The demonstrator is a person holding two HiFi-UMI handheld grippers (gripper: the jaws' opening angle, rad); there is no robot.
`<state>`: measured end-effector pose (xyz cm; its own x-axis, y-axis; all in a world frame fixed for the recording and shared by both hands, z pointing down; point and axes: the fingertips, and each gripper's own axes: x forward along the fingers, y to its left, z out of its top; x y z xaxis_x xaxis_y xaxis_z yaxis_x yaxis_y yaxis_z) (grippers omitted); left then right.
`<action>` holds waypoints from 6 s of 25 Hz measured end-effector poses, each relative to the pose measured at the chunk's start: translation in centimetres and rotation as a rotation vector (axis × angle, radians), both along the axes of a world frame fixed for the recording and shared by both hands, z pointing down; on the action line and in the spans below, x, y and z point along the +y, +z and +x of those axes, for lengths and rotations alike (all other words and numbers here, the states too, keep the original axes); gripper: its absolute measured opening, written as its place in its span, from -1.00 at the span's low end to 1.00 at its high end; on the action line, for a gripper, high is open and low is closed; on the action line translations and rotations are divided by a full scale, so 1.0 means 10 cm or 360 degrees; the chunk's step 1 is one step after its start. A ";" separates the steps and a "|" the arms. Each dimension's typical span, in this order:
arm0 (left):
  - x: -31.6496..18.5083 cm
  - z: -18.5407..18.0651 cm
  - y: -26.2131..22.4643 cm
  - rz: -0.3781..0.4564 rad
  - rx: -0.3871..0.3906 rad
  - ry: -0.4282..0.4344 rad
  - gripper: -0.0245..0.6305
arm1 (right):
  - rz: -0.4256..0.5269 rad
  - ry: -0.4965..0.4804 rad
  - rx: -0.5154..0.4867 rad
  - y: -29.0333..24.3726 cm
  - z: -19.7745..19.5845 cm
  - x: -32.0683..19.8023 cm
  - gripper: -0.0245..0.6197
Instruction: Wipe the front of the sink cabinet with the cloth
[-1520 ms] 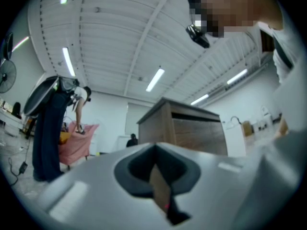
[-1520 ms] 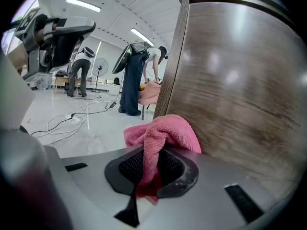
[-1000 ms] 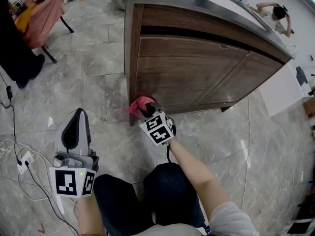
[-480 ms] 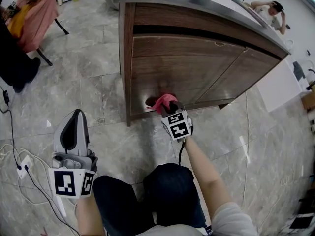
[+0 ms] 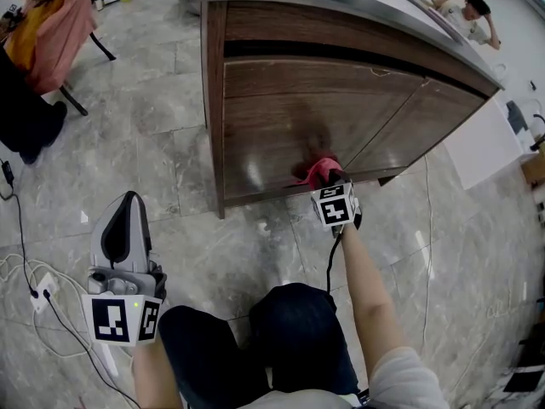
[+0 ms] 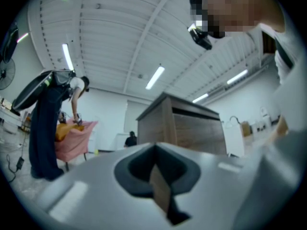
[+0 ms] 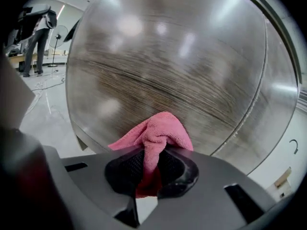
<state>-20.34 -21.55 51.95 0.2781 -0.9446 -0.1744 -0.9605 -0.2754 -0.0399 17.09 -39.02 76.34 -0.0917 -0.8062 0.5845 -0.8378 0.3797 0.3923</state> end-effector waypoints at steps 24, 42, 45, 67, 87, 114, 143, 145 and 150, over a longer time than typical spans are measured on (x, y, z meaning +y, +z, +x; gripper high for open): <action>-0.17 0.13 0.21 -0.0079 -0.0042 0.0000 -0.91 | -0.0200 0.0148 0.0173 0.66 0.39 -0.08 -0.78; 0.06 -0.03 0.17 -0.0054 -0.0031 -0.0051 -0.91 | -0.0198 -0.0702 0.0295 0.83 -1.65 0.44 -0.78; 0.11 -0.11 0.18 -0.0058 -0.0027 -0.0082 -0.91 | -0.0195 -0.0827 0.0321 0.84 -1.96 0.52 -0.78; -0.12 -0.11 0.36 -0.0098 -0.0013 -0.0036 -0.91 | 0.0025 -0.0849 -0.0253 0.01 -2.13 0.61 -0.78; -0.46 0.68 -1.00 -0.0185 0.0013 0.0209 -0.91 | 0.0312 -0.0395 -0.0657 -2.12 -1.32 0.86 -0.78; 0.35 1.08 -4.48 -0.0142 0.0057 0.0383 -0.91 | 0.0526 -0.0004 -0.0727 -6.05 -0.40 1.99 -0.77; 0.92 1.30 -5.33 0.0025 0.0084 0.0485 -0.91 | 0.0814 0.0176 -0.0725 -7.27 0.09 2.88 -0.77; 0.95 1.29 -5.36 0.0037 0.0089 0.0483 -0.91 | 0.0832 0.0184 -0.0728 -7.30 0.11 2.92 -0.77; 1.02 1.25 -5.41 0.0054 0.0086 0.0470 -0.91 | 0.0857 0.0200 -0.0746 -7.35 0.13 2.98 -0.77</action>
<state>-7.81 -11.33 -2.13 0.5293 -0.8177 -0.2263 -0.8401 -0.5424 -0.0050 18.42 -9.19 2.86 -0.1231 -0.9921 0.0252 -0.9884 0.1249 0.0867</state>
